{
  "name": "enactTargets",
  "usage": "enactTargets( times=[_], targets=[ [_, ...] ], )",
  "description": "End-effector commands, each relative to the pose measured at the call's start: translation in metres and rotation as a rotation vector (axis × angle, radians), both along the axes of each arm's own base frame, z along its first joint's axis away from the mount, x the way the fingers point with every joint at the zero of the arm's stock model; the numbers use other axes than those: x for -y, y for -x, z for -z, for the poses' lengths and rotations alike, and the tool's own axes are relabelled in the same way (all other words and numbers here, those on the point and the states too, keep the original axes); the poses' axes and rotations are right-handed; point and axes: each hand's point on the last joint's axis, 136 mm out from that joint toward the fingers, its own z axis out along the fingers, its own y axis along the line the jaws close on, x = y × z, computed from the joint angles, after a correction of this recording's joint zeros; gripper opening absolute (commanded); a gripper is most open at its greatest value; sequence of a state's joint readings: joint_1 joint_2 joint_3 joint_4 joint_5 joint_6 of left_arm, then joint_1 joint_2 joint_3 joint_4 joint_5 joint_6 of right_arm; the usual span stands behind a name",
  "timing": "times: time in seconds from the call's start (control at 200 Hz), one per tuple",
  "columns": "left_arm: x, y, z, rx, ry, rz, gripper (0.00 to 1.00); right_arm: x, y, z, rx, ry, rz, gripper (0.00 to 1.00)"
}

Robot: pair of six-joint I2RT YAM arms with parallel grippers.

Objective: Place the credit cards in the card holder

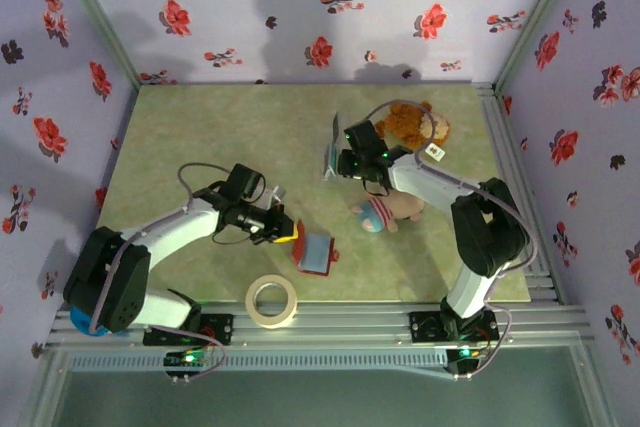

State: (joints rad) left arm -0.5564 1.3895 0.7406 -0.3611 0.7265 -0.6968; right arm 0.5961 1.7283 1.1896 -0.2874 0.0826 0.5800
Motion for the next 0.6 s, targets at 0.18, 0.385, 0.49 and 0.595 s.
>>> enactTargets(
  times=[0.18,0.385,0.49,0.595],
  targets=[
    [0.003,0.002,-0.006,0.032,0.025,0.027,0.00,0.010,-0.008,-0.043,0.102,0.249,-0.175,0.51],
    [0.002,0.003,-0.006,0.038,0.035,0.016,0.00,-0.016,-0.024,-0.040,0.085,0.297,-0.222,0.83],
    [0.000,0.006,-0.005,0.031,0.026,0.014,0.00,-0.025,-0.031,-0.029,0.058,0.333,-0.214,0.87],
    [-0.001,0.006,-0.004,0.044,0.037,0.001,0.00,-0.017,-0.036,-0.014,0.024,0.411,-0.156,0.85]
  ],
)
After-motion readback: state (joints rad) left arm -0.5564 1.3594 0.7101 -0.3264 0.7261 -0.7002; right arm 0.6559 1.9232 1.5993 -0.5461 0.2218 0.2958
